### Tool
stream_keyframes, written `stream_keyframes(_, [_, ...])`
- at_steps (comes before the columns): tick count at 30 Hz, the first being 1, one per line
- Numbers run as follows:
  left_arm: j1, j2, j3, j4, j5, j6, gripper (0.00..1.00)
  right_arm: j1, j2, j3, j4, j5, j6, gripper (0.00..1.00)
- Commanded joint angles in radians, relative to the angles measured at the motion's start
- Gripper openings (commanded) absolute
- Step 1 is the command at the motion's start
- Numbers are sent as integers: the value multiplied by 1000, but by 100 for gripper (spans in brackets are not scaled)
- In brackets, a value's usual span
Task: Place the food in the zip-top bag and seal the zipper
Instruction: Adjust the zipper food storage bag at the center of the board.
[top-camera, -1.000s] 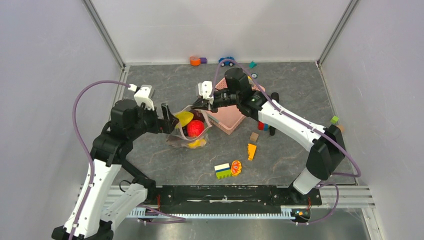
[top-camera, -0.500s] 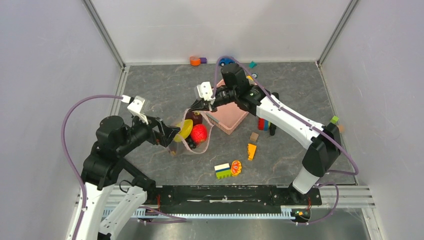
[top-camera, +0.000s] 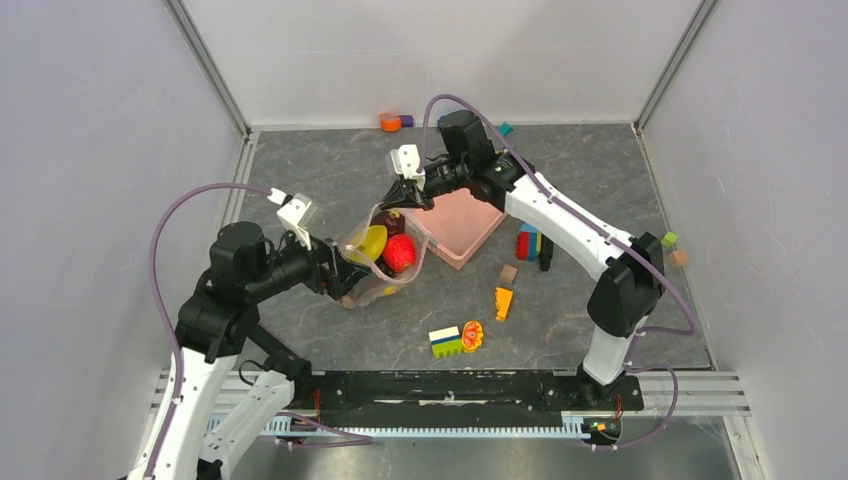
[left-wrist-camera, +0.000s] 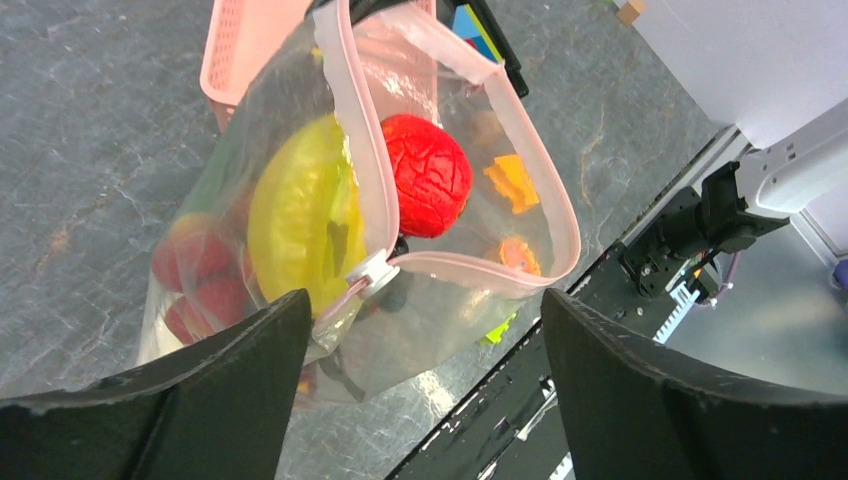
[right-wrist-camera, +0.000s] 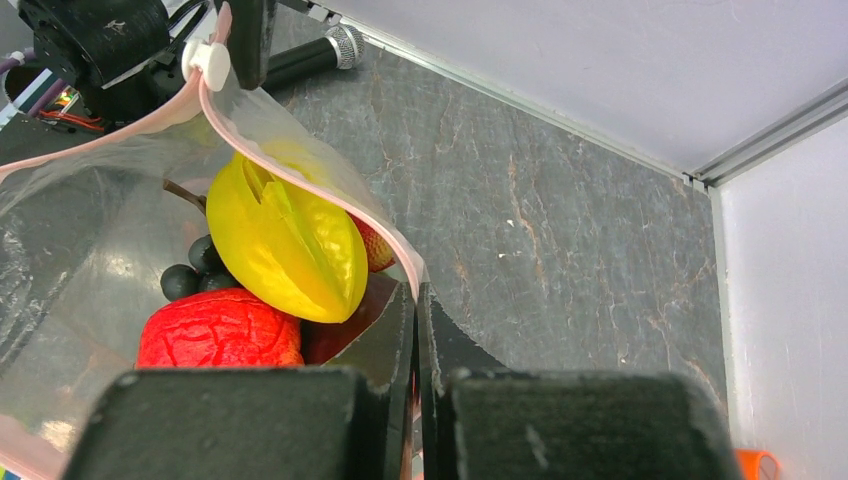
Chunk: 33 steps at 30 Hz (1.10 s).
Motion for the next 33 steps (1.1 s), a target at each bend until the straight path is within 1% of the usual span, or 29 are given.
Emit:
stream_keyframes(1, [-2, 4, -21, 22, 51, 35, 84, -14, 27, 62, -38, -54, -29, 0])
stream_keyframes(3, [-2, 21, -20, 22, 67, 37, 73, -17, 30, 61, -42, -55, -31, 0])
stream_keyframes(6, [-2, 28, -20, 22, 73, 38, 63, -24, 38, 62, -54, -56, -33, 0])
stream_keyframes(7, [-1, 25, -21, 22, 71, 39, 60, -27, 40, 62, -61, -58, -38, 0])
stream_keyframes(10, [-2, 14, -27, 29, 53, 37, 56, -36, 41, 59, -66, -74, -38, 0])
stream_keyframes(13, [-2, 11, -32, 29, 39, 34, 48, -40, 48, 62, -66, -92, -31, 0])
stream_keyframes(14, [-1, 13, -33, 32, 38, 34, 44, -40, 49, 63, -65, -96, -29, 0])
stream_keyframes(17, [-1, 19, -32, 35, 35, 32, 28, -41, 48, 57, -65, -119, -23, 0])
stream_keyframes(22, [-2, 33, -34, 57, 53, 23, 27, -40, 27, 10, -22, -130, 18, 0])
stream_keyframes(25, [-1, 47, -33, 61, 58, 18, 30, -39, 9, -27, 23, -136, 52, 0])
stream_keyframes(30, [-1, 66, -31, 72, 50, 8, 36, -39, -13, -65, 45, -160, 77, 0])
stream_keyframes(33, [-2, 79, -25, 72, 53, 8, 37, -40, -29, -104, 82, -165, 97, 0])
